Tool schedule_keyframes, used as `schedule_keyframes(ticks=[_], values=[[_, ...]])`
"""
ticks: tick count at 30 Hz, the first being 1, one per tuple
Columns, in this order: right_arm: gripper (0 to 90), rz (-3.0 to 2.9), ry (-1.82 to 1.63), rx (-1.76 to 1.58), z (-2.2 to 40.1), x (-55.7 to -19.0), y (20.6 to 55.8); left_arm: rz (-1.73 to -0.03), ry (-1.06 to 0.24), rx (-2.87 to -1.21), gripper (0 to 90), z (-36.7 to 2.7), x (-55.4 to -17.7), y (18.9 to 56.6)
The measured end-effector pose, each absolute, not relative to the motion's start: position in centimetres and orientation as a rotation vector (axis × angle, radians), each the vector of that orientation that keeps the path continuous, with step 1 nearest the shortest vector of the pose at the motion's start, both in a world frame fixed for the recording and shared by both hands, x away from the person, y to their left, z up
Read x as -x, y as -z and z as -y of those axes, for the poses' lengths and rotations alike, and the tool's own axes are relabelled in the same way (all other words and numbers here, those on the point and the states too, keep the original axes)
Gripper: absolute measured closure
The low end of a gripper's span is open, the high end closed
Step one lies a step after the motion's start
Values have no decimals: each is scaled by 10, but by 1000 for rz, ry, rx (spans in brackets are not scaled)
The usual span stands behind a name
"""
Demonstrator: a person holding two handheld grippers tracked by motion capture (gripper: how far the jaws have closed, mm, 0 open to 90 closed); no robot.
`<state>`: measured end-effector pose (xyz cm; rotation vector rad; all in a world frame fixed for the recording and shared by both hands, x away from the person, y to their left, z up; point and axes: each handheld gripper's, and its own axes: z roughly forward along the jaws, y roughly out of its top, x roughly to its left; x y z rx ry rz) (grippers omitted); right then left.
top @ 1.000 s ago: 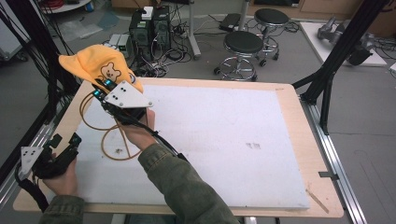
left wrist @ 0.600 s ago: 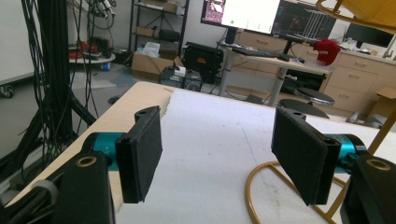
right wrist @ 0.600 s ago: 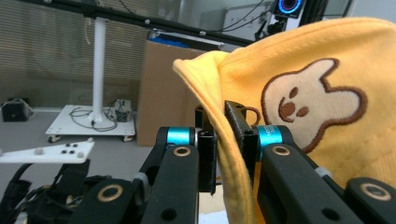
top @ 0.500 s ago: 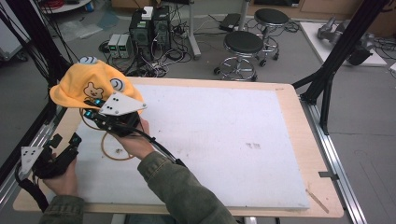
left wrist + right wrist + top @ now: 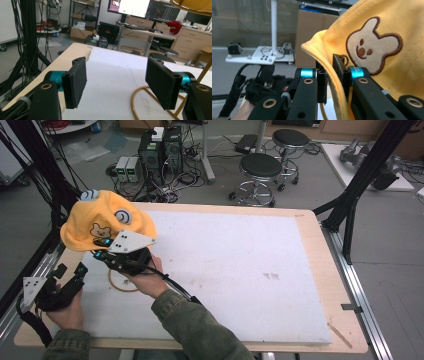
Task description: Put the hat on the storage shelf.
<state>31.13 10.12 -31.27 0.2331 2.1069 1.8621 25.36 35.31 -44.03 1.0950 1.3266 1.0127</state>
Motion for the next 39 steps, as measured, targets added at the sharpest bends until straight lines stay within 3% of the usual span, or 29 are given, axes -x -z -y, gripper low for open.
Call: schedule_keyframes(ticks=[15, 21, 26, 39], values=[[784, -2178, -1811, -221, -101, -308, 324, -1329, -1011, -1099, 336, -353, -254, 440], [675, -2154, -1781, -188, -104, -304, 325, -1328, -1010, -1093, 336, -353, -254, 440], [389, -2138, -1795, -156, -107, -295, 324, -1331, -1010, -1098, 336, -353, -254, 440], [296, -2035, -1876, -154, -95, -288, 310, -1328, -1011, -1094, 336, -353, -253, 440]])
